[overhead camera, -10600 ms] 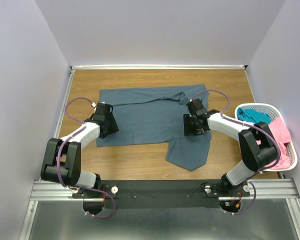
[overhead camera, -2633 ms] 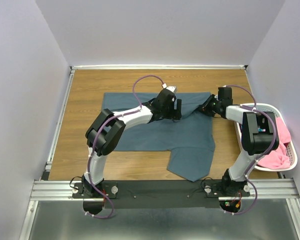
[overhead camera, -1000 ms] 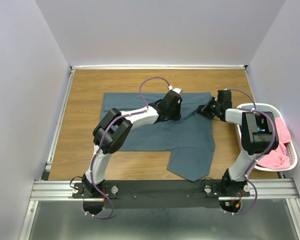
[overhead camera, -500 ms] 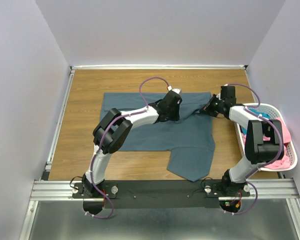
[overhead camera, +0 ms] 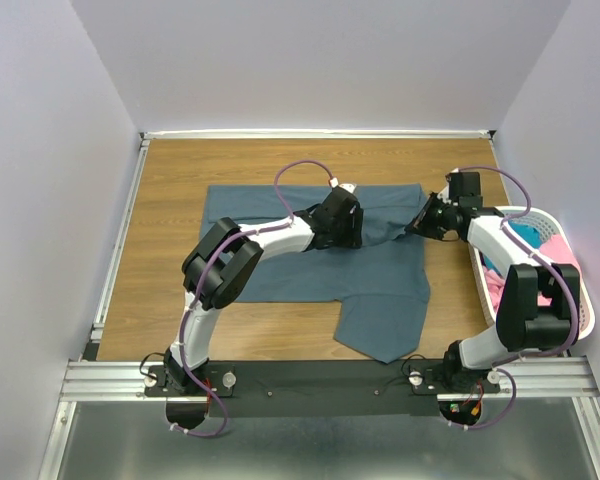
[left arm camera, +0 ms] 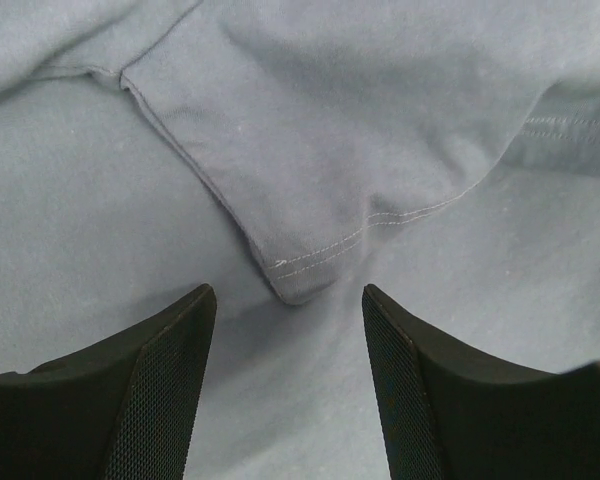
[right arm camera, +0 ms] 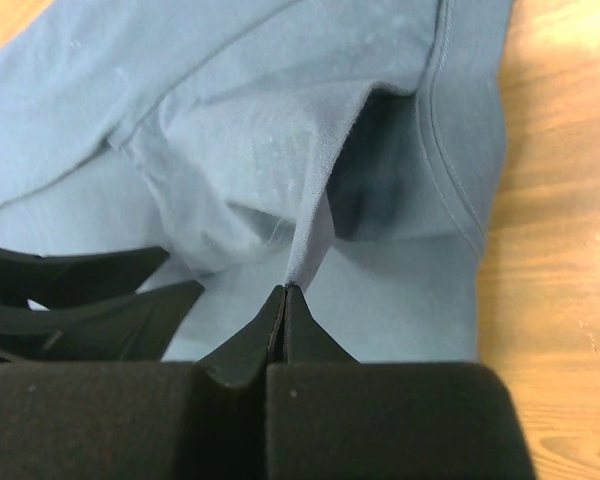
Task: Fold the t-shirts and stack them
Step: Fold the tshirt
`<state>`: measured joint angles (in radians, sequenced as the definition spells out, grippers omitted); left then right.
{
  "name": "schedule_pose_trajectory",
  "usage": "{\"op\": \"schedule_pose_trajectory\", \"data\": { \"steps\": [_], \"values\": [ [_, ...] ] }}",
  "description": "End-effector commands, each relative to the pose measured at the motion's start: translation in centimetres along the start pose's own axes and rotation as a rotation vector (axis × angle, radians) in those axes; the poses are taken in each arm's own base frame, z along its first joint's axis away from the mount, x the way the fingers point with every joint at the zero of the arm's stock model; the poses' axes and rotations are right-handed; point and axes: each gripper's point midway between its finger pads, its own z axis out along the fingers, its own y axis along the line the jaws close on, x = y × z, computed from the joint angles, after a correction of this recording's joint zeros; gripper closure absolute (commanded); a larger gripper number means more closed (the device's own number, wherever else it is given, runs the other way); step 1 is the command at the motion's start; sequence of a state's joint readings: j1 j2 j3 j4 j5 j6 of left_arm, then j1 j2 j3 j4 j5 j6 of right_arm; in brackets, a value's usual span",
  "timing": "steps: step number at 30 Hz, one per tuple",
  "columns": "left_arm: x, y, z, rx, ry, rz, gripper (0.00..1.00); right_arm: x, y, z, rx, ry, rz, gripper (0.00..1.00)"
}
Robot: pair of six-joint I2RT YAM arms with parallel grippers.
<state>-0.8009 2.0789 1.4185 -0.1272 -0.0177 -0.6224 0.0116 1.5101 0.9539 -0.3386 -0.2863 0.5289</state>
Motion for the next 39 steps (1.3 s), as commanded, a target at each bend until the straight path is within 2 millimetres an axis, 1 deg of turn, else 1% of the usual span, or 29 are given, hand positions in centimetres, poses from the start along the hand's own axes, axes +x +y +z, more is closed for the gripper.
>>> {"op": "schedule_pose_trajectory", "data": {
  "steps": [1, 5, 6, 8, 9, 10, 11, 12, 20, 21, 22, 23, 26, 30, 33, 36, 37, 38, 39],
  "values": [
    [-1.5, -1.4, -0.5, 0.033, -0.049, 0.005, 0.33, 1.8, -1.0, -0.6, 0.02, 0.056, -0.007, 1.0],
    [-1.7, -1.6, -0.2, 0.04, -0.048, -0.001, 0.4, 2.1, -1.5, -0.6, 0.037, 0.055, -0.013, 1.0],
    [-1.7, -1.8, -0.1, 0.044, -0.047, -0.002, 0.44, 2.1, -1.5, -0.6, 0.037, 0.056, -0.012, 0.99],
    [-1.6, -1.9, 0.1, 0.048, -0.039, -0.01, 0.47, 2.2, -1.5, -0.6, 0.037, 0.056, -0.015, 0.99],
    [-1.4, -1.7, 0.3, 0.043, -0.035, -0.013, 0.51, 2.1, -1.5, -0.7, 0.038, 0.054, -0.014, 1.0],
    [-1.5, -1.9, 0.3, 0.049, -0.035, -0.013, 0.52, 2.1, -1.5, -0.7, 0.038, 0.054, -0.014, 1.0],
    [-1.1, -2.1, 0.3, 0.067, -0.017, -0.015, 0.53, 2.1, -1.4, -0.7, 0.036, 0.052, -0.018, 1.0],
    [-1.1, -2.4, 0.3, 0.073, -0.016, -0.02, 0.55, 2.0, -1.4, -0.7, 0.035, 0.049, -0.016, 0.99],
    [-0.1, -1.7, 1.0, 0.038, 0.025, -0.038, 0.55, 1.5, -1.3, -0.9, 0.04, 0.035, -0.022, 0.99],
    [0.2, -1.3, 1.2, 0.022, 0.033, -0.043, 0.55, 1.5, -1.3, -0.9, 0.039, 0.034, -0.02, 1.0],
    [0.0, -1.3, 1.2, 0.017, 0.031, -0.043, 0.55, 1.6, -1.3, -0.8, 0.039, 0.037, -0.021, 0.99],
    [-0.1, -0.7, 1.2, -0.015, 0.022, -0.047, 0.54, 1.6, -1.2, -0.8, 0.037, 0.038, -0.02, 0.99],
    [-0.1, -0.2, 1.2, -0.047, 0.017, -0.051, 0.52, 1.6, -1.3, -0.7, 0.039, 0.04, -0.018, 1.0],
    [-0.3, -0.3, 1.3, -0.045, 0.016, -0.046, 0.51, 1.7, -1.3, -0.7, 0.037, 0.043, -0.019, 1.0],
    [-0.1, -0.5, 1.6, -0.04, 0.025, -0.042, 0.54, 1.7, -1.4, -0.7, 0.04, 0.043, -0.02, 0.99],
    [-0.2, -0.8, 1.7, -0.032, 0.024, -0.042, 0.62, 1.8, -1.5, -0.7, 0.042, 0.042, -0.022, 0.99],
    [-0.3, -1.0, 1.7, -0.029, 0.022, -0.041, 0.69, 1.7, -1.5, -0.7, 0.043, 0.041, -0.019, 0.99],
    [-0.2, -0.9, 1.7, -0.03, 0.023, -0.041, 0.7, 1.7, -1.5, -0.7, 0.046, 0.04, -0.019, 1.0],
    [-0.4, -1.1, 1.6, -0.026, 0.02, -0.04, 0.75, 1.7, -1.6, -0.7, 0.047, 0.039, -0.019, 1.0]
  ]
}}
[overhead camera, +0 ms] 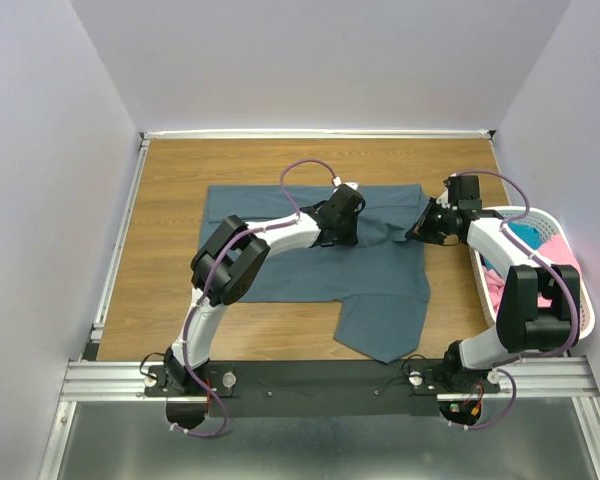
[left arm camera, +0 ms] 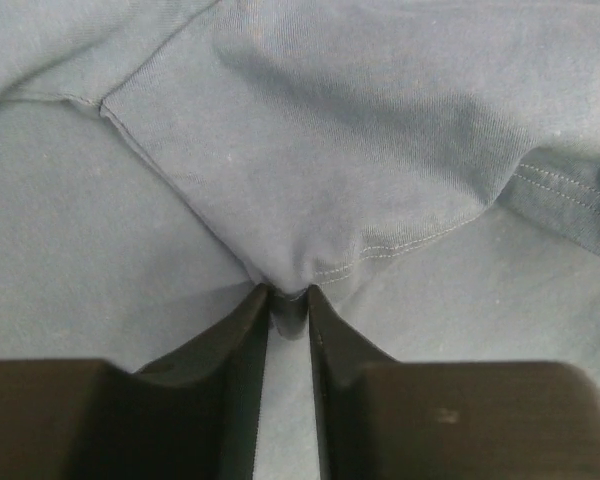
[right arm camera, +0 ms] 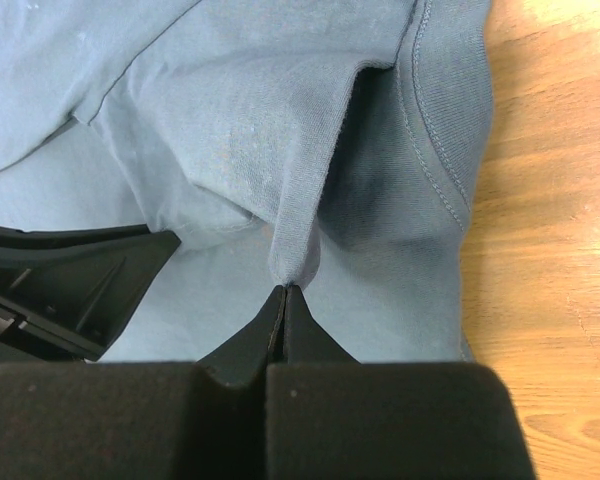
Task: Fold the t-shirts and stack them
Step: Fold the tshirt
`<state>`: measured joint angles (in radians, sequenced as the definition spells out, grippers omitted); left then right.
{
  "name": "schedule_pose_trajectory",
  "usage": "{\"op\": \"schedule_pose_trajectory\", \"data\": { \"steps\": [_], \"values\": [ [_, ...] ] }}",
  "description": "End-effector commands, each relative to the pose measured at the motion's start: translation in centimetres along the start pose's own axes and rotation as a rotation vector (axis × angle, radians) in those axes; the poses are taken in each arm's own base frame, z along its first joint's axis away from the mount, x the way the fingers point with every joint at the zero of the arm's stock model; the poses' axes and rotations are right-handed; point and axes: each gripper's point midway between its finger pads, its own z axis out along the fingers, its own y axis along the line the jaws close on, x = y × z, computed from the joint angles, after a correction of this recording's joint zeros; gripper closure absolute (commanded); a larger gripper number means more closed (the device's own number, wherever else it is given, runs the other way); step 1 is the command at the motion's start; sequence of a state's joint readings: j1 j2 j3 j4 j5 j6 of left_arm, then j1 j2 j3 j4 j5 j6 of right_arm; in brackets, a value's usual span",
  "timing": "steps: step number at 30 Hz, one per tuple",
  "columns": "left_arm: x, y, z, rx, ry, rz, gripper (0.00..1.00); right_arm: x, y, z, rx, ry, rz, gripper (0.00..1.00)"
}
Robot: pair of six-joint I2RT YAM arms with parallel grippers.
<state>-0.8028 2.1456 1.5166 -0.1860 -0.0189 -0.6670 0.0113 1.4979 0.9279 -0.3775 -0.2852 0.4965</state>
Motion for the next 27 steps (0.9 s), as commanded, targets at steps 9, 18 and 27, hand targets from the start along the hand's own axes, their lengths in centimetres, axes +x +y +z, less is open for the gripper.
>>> {"op": "schedule_pose_trajectory", "data": {
  "steps": [9, 18, 27],
  "values": [
    [-1.1, -0.5, -1.1, -0.041, -0.021, 0.011, 0.98, -0.4, -0.5, -1.0, 0.032, -0.033, -0.008, 0.99],
    [-0.5, -0.1, -2.4, -0.064, 0.043, 0.056, 0.98, 0.4, -1.7, -1.5, 0.091, -0.015, -0.01, 1.0],
    [0.2, 0.8, -3.5, -0.076, 0.096, 0.091, 0.98, 2.9, -3.3, -1.2, 0.137, 0.057, -0.001, 0.99]
  ]
}}
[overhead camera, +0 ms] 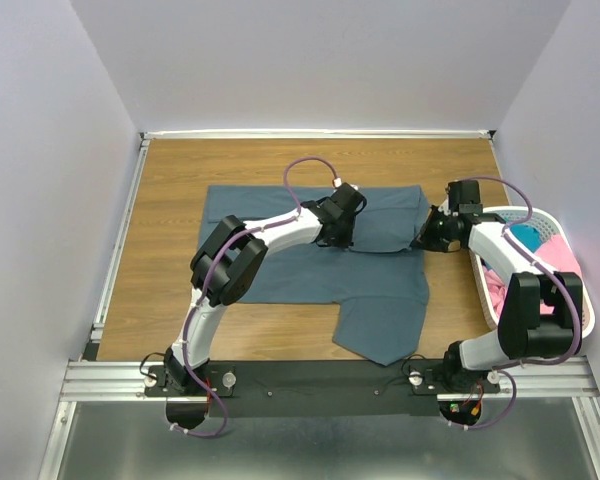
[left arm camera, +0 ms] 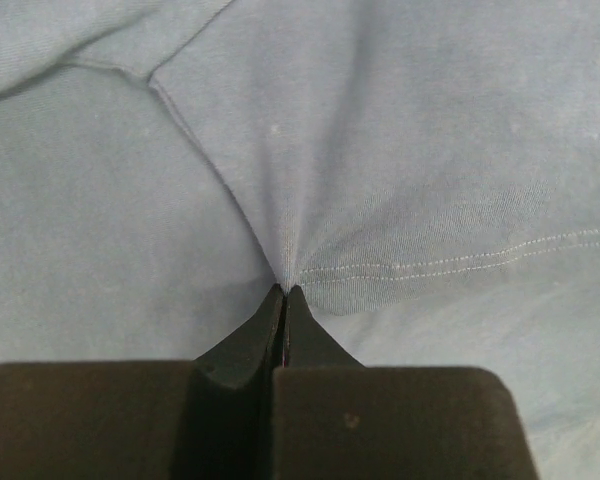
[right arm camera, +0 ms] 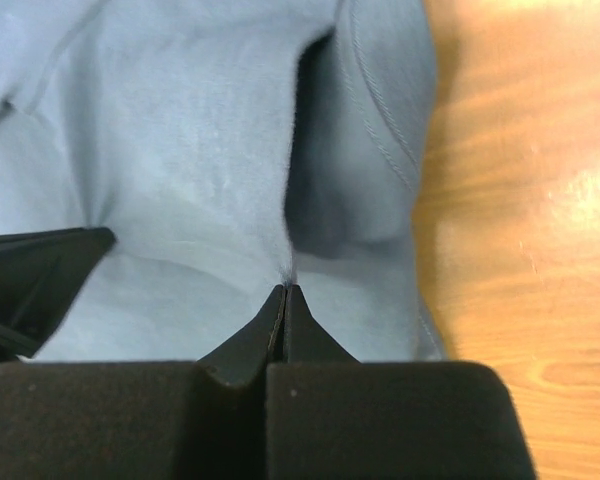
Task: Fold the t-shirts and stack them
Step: Fold the tshirt
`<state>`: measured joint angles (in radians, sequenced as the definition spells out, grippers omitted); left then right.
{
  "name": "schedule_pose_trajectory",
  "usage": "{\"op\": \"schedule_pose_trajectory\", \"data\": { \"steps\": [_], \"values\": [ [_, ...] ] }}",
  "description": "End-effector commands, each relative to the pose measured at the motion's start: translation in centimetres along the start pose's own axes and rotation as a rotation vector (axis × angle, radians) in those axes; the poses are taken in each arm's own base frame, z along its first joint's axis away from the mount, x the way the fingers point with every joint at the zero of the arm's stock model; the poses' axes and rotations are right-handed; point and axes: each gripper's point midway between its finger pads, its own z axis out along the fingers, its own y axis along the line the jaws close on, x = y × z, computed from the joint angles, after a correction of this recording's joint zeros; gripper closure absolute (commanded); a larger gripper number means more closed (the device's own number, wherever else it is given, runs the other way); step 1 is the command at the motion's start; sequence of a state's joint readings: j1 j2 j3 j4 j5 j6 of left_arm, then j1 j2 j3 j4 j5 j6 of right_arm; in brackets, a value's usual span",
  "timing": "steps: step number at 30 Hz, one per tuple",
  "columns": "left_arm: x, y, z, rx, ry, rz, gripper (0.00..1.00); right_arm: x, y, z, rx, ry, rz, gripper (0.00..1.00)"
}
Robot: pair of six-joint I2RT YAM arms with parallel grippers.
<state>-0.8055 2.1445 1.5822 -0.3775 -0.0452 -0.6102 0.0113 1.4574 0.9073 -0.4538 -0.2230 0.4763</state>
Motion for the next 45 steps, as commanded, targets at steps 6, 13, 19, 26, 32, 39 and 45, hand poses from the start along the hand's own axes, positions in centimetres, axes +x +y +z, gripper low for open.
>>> {"op": "schedule_pose_trajectory", "data": {
  "steps": [6, 13, 19, 26, 32, 39, 45],
  "values": [
    [0.7, -1.0, -1.7, 0.064, 0.056, 0.027, 0.96, 3.0, -3.1, 1.2, 0.104, 0.089, 0.009, 0.98],
    [0.3, -1.7, -3.1, 0.1, 0.039, 0.015, 0.74, 3.7, -3.8, 1.2, 0.129, 0.1, 0.027, 0.91],
    [-0.7, -1.9, -5.4, 0.122, -0.018, -0.017, 0.69, 4.6, -3.7, 0.3, 0.112, 0.091, 0.03, 0.9],
    [-4.2, 1.4, -9.1, 0.104, -0.146, -0.099, 0.36, 1.2, -1.0, -1.3, 0.031, 0.004, 0.003, 0.68],
    [-8.7, 13.5, -11.9, -0.085, -0.299, -0.258, 0.35, -5.7, 0.2, -1.2, 0.061, -0.128, 0.004, 0.57],
    [-10.3, 27.6, -11.8, -0.315, -0.336, -0.402, 0.4, -11.6, 1.3, 3.0, 0.038, -0.191, 0.022, 0.57],
    [-9.8, 34.2, -9.6, -0.394, -0.296, -0.48, 0.43, -13.8, 1.6, 7.9, -0.018, -0.172, 0.027, 0.6]
  ]
}}
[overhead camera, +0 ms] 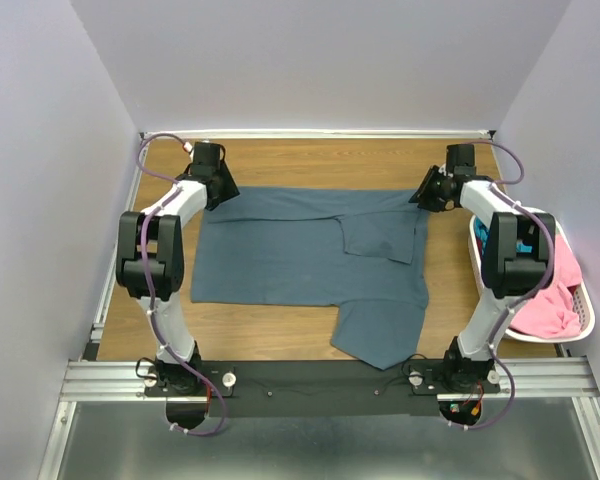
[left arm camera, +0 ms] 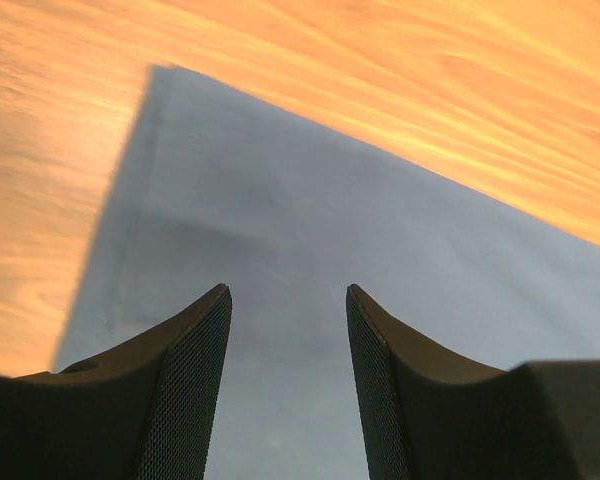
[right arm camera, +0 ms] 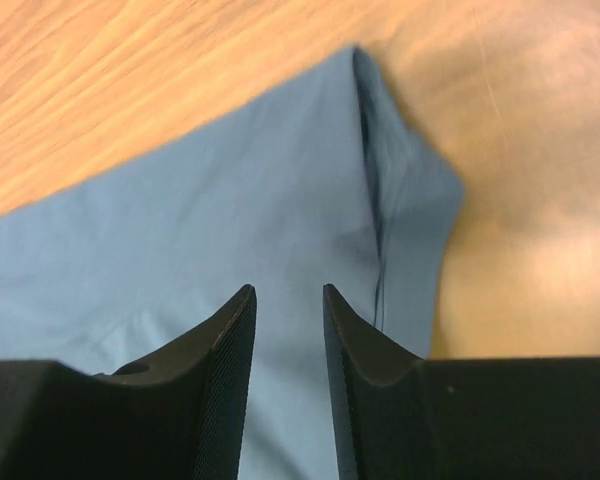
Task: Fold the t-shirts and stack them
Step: Fold the tshirt
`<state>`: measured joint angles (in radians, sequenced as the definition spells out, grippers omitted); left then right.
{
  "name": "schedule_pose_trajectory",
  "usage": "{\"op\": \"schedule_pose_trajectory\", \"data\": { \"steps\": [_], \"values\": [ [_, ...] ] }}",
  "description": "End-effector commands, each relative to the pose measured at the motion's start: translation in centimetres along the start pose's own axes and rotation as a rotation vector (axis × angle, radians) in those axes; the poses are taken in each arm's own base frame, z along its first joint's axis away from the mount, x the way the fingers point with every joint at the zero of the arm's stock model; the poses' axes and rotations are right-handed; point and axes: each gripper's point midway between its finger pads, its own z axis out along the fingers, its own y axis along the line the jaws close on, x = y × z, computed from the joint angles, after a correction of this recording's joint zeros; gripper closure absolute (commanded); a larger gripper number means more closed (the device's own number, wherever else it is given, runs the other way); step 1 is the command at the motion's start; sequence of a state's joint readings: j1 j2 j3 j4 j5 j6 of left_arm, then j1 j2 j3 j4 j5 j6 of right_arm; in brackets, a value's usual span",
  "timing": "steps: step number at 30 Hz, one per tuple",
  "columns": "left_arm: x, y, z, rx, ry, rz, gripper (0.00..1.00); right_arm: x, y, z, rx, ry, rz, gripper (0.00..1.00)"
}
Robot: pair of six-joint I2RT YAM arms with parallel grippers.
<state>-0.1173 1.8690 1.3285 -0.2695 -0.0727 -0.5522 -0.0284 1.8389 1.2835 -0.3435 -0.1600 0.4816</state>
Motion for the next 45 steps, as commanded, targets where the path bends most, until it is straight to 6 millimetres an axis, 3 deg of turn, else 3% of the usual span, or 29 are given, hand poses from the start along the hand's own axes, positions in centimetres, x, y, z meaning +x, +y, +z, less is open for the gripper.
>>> {"op": "schedule_pose_trajectory", "data": {
  "steps": [1, 6, 10, 13, 16, 17, 18, 20, 22, 24, 25, 26, 27, 28, 30, 31, 32, 33, 34, 35, 37, 38, 39, 40, 43, 45],
  "values": [
    [-0.3, 2.0, 2.8, -0.044, 0.017, -0.006, 0.43, -2.1, 0.6, 2.9, -0.05, -0.027, 0.017, 0.6],
    [1.0, 3.5, 4.9, -0.043, 0.075, -0.068, 0.44, -1.5, -1.5, 6.6, -0.022, 0.031, 0.052, 0.6],
    [1.1, 4.9, 6.5, -0.072, 0.102, -0.089, 0.46, -0.5, -4.2, 9.8, 0.016, 0.083, 0.098, 0.6],
    [1.1, 4.8, 7.5, -0.063, 0.115, -0.107, 0.47, -1.2, -6.0, 11.4, 0.056, 0.074, 0.118, 0.59],
    [1.4, 4.1, 8.5, -0.033, 0.147, -0.113, 0.48, -3.1, -6.1, 12.5, 0.045, 0.044, 0.111, 0.58],
    [0.2, 3.5, 8.6, -0.017, 0.128, -0.113, 0.48, -2.7, -6.4, 13.4, 0.045, 0.059, 0.111, 0.58],
    [0.2, 3.3, 8.9, -0.008, 0.134, -0.114, 0.48, -4.1, -5.7, 13.5, 0.025, 0.034, 0.1, 0.57],
    [-1.4, 2.4, 8.8, 0.018, 0.102, -0.11, 0.47, -4.7, -4.9, 13.8, -0.012, 0.035, 0.093, 0.56],
    [-3.0, 1.6, 7.9, 0.041, 0.071, -0.096, 0.41, -6.6, -3.5, 13.0, -0.049, 0.0, 0.067, 0.55],
    [-4.6, 1.0, 6.4, 0.058, 0.029, -0.09, 0.37, -8.5, -1.8, 10.8, -0.089, -0.041, 0.048, 0.53],
    [-6.5, 0.2, 4.3, 0.08, -0.026, -0.088, 0.34, -8.6, -1.5, 10.0, -0.091, -0.048, 0.032, 0.51],
    [-6.5, 0.5, 3.4, 0.072, -0.04, -0.088, 0.3, -9.1, -1.2, 9.0, -0.086, -0.066, 0.022, 0.49],
    [-6.9, 0.6, 2.3, 0.065, -0.06, -0.09, 0.25, -10.2, 0.2, 6.7, -0.101, -0.107, -0.001, 0.45],
    [-7.3, 0.7, 0.0, 0.063, -0.09, -0.092, 0.2, -9.2, -0.2, 5.9, -0.073, -0.099, -0.01, 0.44],
    [-7.1, 1.7, -2.2, 0.022, -0.117, -0.092, 0.15, -8.4, 0.5, 4.1, -0.057, -0.104, -0.031, 0.42],
    [-6.2, 2.1, -4.2, 0.011, -0.127, -0.086, 0.13, -8.6, 1.2, 1.6, -0.06, -0.133, -0.042, 0.39],
    [-5.1, 2.4, -5.2, -0.021, -0.127, -0.07, 0.12, -6.6, 0.6, 1.4, -0.026, -0.105, -0.047, 0.37],
    [-5.2, 2.3, -7.5, -0.02, -0.163, -0.063, 0.12, -6.1, 1.1, -0.8, -0.017, -0.118, -0.061, 0.34],
    [-4.1, 2.7, -8.2, -0.036, -0.16, -0.056, 0.12, -4.6, 0.3, -0.3, 0.014, -0.085, -0.063, 0.33],
    [-0.7, 3.5, -8.2, -0.065, -0.109, -0.035, 0.12, -4.8, 0.5, -2.3, 0.034, -0.12, -0.076, 0.32],
    [1.0, 4.3, -10.2, -0.093, -0.117, -0.045, 0.12, -1.3, -0.4, -3.0, 0.09, -0.056, -0.103, 0.29],
    [4.1, 5.7, -10.1, -0.14, -0.066, -0.034, 0.12, 0.0, -0.1, -4.1, 0.103, -0.051, -0.13, 0.29],
    [5.0, 6.0, -10.8, -0.148, -0.069, -0.054, 0.12, 0.7, -0.1, -4.6, 0.11, -0.04, -0.148, 0.28],
    [7.4, 7.3, -10.7, -0.183, -0.028, -0.054, 0.12, 1.9, 0.0, -5.2, 0.114, -0.01, -0.166, 0.28],
    [10.9, 8.6, -11.0, -0.223, 0.022, -0.061, 0.13, 4.4, -0.1, -7.0, 0.151, 0.016, -0.227, 0.27],
    [12.0, 8.9, -11.0, -0.247, 0.03, -0.054, 0.13, 5.4, 0.4, -8.3, 0.136, 0.009, -0.245, 0.26]
  ]
}}
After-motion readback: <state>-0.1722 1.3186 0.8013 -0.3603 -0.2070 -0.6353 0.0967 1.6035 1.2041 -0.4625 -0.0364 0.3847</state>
